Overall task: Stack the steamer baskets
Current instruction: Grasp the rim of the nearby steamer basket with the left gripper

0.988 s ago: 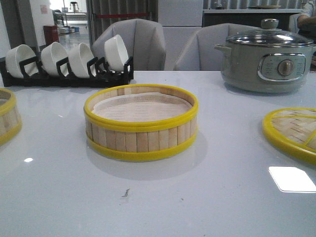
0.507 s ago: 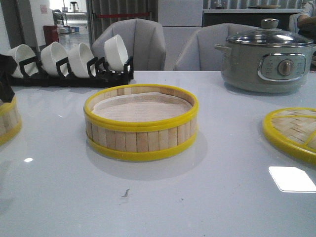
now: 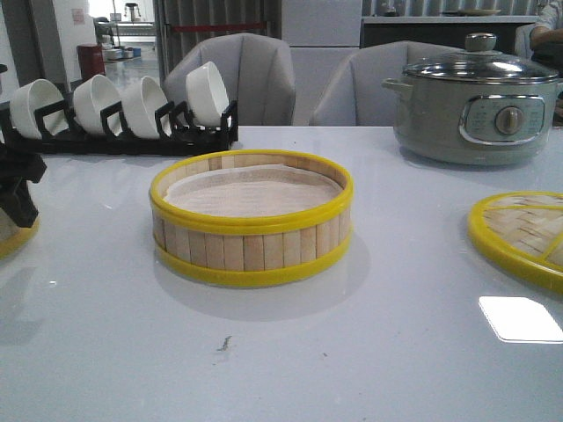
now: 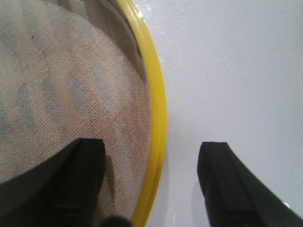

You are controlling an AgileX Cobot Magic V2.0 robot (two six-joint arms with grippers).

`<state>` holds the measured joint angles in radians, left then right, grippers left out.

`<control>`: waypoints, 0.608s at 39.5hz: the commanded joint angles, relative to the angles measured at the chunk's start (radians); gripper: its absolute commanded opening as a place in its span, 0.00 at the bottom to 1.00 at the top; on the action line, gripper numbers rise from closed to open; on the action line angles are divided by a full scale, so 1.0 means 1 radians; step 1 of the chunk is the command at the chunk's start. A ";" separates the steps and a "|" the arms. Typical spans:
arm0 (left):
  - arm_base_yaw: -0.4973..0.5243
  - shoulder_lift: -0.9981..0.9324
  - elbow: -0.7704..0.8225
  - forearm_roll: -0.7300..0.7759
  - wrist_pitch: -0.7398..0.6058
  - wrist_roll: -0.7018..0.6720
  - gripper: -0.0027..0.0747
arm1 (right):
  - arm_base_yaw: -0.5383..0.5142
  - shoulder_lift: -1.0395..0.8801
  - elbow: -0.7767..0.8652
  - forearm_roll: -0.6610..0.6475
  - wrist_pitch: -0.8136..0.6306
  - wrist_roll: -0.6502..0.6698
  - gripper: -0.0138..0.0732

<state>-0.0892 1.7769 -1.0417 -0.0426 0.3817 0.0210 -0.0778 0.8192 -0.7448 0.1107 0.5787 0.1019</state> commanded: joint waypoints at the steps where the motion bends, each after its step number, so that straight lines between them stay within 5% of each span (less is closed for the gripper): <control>1: -0.002 -0.041 -0.029 -0.009 -0.053 -0.004 0.46 | -0.002 -0.005 -0.036 0.009 -0.081 -0.005 0.67; 7: -0.002 -0.041 -0.029 -0.009 -0.053 -0.004 0.13 | -0.002 -0.005 -0.036 0.009 -0.086 -0.005 0.67; 24: -0.054 -0.086 -0.279 -0.009 0.179 -0.004 0.14 | -0.002 -0.005 -0.036 0.009 -0.100 -0.005 0.67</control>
<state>-0.1140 1.7720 -1.2316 -0.0512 0.5653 0.0172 -0.0778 0.8192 -0.7448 0.1107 0.5622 0.1019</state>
